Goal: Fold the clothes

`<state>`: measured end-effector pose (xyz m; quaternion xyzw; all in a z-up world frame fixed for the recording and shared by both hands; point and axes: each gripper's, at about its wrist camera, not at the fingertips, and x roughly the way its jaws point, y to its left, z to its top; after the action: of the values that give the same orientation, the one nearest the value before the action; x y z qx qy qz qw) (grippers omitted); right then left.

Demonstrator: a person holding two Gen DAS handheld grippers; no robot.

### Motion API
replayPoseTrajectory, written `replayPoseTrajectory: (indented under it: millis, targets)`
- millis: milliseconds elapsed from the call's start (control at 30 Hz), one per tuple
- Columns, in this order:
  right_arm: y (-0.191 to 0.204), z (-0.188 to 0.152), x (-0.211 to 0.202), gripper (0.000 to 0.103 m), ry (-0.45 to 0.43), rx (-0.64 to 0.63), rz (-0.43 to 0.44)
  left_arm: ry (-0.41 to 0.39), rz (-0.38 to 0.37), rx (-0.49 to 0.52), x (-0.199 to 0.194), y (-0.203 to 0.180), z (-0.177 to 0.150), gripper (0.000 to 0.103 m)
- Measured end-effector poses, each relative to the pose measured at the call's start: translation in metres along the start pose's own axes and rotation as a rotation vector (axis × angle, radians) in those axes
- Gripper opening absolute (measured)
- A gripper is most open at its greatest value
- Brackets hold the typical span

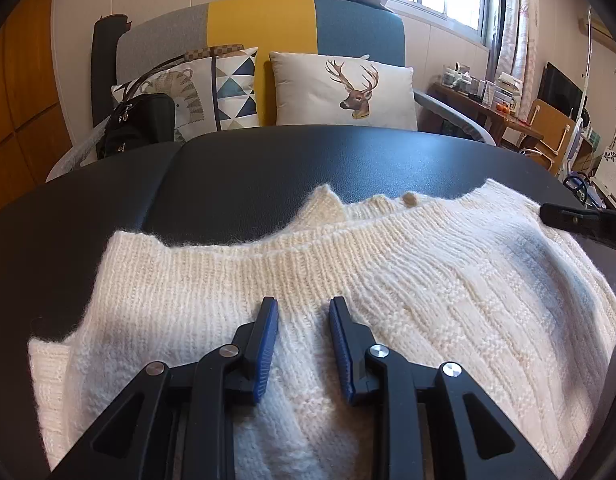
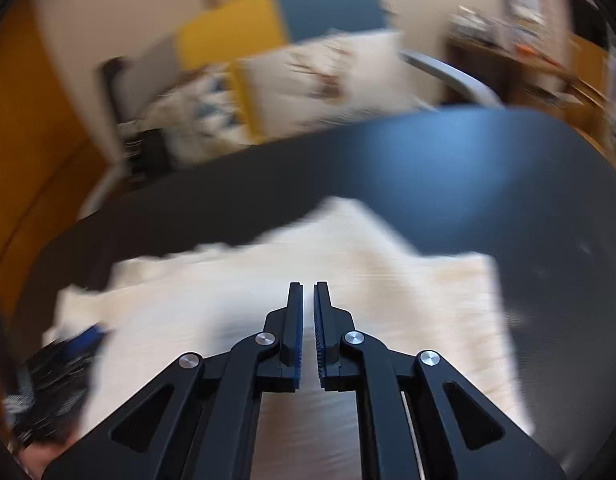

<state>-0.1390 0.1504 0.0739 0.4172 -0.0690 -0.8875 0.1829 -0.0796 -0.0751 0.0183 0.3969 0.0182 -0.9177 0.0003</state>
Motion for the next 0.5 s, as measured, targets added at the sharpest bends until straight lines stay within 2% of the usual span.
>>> replayPoseTrajectory:
  millis: [100, 200, 367, 500]
  targets:
    - [0.044, -0.003, 0.012, 0.008, 0.045, -0.122, 0.075, 0.002, 0.002, -0.001, -0.001, 0.000, 0.000, 0.027]
    - [0.063, -0.014, 0.045, 0.009, 0.154, -0.214, -0.010, 0.010, -0.007, -0.019, -0.002, 0.002, 0.001, 0.027]
    - [0.059, -0.019, 0.044, 0.008, 0.088, -0.240, -0.030, 0.030, -0.020, -0.090, -0.010, 0.012, 0.004, 0.027]
    - [0.062, -0.028, 0.040, 0.008, 0.045, -0.287, -0.061, 0.046, 0.017, -0.148, -0.029, 0.019, 0.004, 0.026]
